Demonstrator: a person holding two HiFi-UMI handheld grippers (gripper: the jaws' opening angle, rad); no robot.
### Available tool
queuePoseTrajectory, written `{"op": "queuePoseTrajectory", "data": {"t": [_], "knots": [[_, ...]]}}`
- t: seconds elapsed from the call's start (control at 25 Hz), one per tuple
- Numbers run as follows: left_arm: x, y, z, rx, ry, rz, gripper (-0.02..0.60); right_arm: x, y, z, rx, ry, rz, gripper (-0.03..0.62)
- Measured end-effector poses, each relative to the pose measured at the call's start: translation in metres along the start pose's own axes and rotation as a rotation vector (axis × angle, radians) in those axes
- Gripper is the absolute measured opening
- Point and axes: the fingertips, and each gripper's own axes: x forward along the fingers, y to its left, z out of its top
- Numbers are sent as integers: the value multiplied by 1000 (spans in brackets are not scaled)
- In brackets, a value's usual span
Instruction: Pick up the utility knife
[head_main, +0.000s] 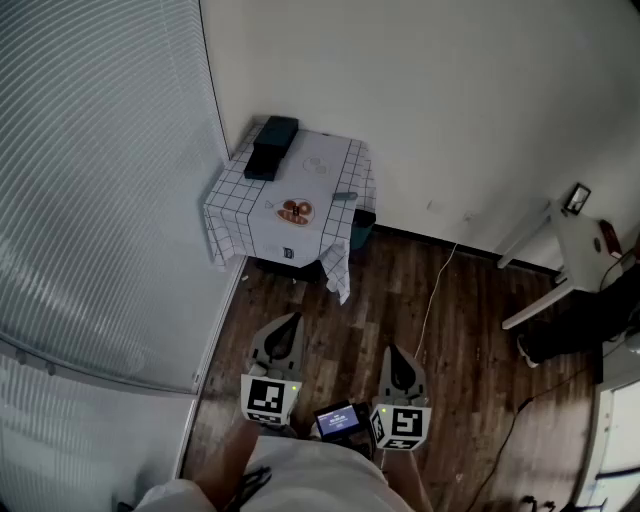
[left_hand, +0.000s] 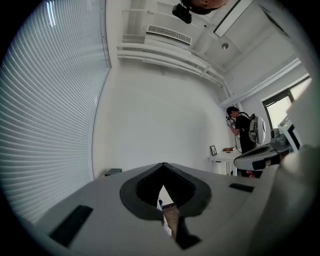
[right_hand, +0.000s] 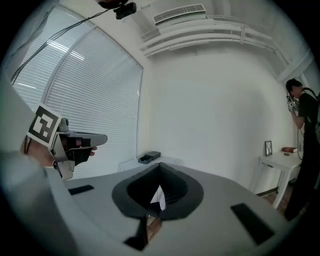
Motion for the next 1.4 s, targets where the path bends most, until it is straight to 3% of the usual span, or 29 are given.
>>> {"op": "queuePoseTrajectory", "data": {"t": [0.48,0.92,1.4], "knots": [[-5,-25,7,9,-9,26,3,-15,-13,12,13,-56,32,5],[-10,-15,-2,-21,9,63,3,-12,-23,13,205,-124,73,5],[54,-6,-2,-12,-30,30,3,38,-54,18,108,-118,-8,6]]}}
